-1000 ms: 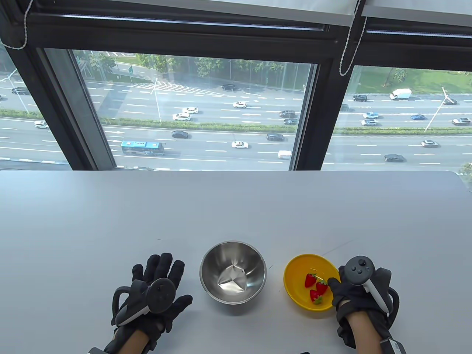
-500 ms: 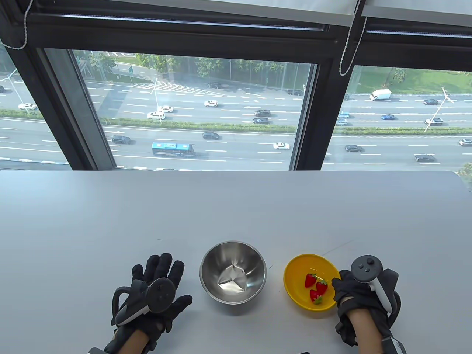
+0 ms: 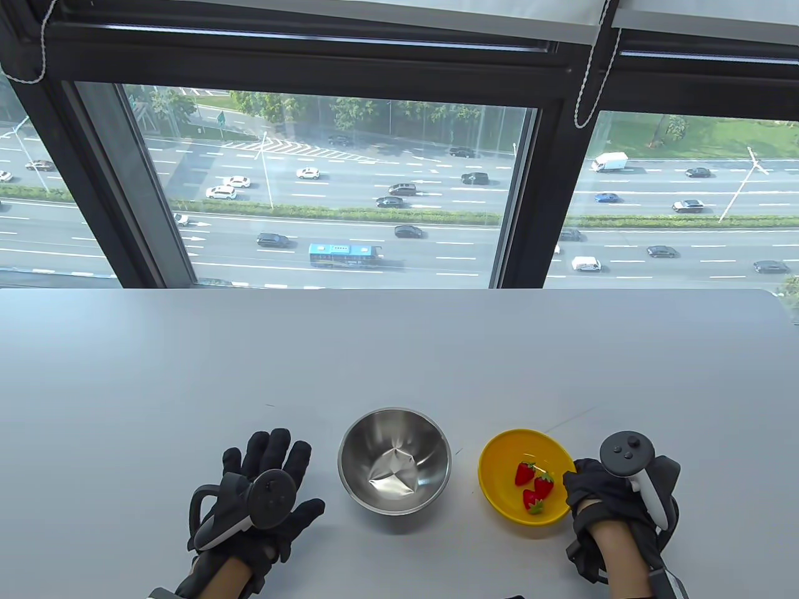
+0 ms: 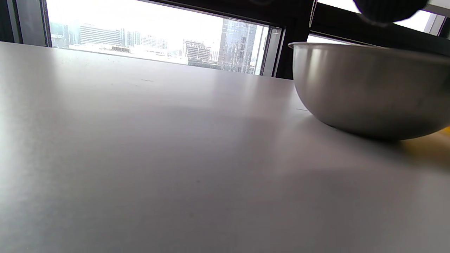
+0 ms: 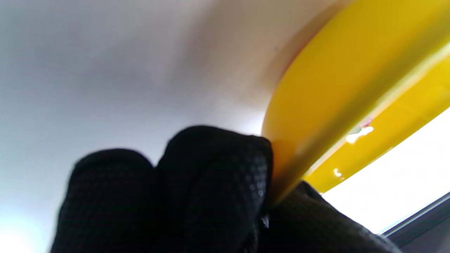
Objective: Pour strawberries from bowl into mixing bowl
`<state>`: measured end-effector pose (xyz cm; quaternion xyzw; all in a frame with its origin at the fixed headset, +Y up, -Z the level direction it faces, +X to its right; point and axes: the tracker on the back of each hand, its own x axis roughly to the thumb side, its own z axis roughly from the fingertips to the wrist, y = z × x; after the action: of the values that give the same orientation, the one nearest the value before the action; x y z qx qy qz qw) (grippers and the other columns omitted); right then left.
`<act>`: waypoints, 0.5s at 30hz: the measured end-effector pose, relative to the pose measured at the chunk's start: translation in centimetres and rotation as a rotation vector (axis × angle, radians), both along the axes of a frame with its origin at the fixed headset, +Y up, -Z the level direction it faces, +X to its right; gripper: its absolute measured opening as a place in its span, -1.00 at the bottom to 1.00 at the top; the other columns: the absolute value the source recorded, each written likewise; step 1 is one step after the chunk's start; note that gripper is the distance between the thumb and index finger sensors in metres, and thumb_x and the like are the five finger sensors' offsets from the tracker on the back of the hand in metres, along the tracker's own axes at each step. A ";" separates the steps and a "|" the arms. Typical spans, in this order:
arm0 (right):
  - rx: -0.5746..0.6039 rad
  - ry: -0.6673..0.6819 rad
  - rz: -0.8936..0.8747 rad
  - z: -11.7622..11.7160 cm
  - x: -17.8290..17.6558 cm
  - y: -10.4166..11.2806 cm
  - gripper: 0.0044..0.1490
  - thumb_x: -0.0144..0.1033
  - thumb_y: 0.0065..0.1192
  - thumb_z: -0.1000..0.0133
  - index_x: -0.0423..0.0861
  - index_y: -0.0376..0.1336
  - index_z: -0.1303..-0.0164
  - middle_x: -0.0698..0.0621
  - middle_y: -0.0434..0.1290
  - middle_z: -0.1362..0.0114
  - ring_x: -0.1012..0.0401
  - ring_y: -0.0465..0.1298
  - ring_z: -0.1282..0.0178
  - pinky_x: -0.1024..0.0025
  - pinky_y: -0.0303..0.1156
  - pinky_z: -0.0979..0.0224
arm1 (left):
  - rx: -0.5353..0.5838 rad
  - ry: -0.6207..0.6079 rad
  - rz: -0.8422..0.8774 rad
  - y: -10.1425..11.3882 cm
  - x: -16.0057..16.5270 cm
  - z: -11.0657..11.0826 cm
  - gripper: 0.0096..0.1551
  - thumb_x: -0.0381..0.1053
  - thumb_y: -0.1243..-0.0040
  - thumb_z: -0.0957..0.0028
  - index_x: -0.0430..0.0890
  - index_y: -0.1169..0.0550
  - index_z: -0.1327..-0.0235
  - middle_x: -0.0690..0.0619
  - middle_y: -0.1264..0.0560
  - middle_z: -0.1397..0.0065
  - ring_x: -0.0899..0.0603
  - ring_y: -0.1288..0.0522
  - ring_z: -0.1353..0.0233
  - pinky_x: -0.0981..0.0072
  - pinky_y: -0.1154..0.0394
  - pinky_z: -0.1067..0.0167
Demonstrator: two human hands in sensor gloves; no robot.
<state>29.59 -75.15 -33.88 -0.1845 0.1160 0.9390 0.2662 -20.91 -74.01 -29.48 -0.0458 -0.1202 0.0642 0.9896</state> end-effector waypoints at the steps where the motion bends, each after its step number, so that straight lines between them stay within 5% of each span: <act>1: -0.003 0.002 -0.003 0.0 0.0 0.0 -0.38 -0.11 0.37 0.03 -0.14 0.34 -0.19 0.03 0.64 0.12 0.26 0.68 0.41 0.17 0.65 0.16 | 0.000 0.000 0.000 0.0 0.0 0.0 0.10 0.51 0.02 0.14 0.10 0.05 -0.60 -0.05 0.29 -0.72 -0.38 0.27 -0.70 -0.52 0.31 -0.41; 15: 0.074 -0.023 -0.138 0.3 0.4 1.0 -0.37 -0.09 0.39 0.04 -0.14 0.33 -0.18 0.02 0.64 0.12 0.26 0.68 0.42 0.18 0.65 0.16 | 0.001 0.000 0.003 0.0 -0.1 0.0 0.09 0.51 0.02 0.13 0.10 0.05 -0.59 -0.05 0.29 -0.72 -0.38 0.27 -0.70 -0.52 0.32 -0.41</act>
<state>30.02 -74.11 -33.54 -0.1767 0.0905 0.9198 0.3384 -20.98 -74.00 -29.52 -0.0449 -0.1205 0.0657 0.9895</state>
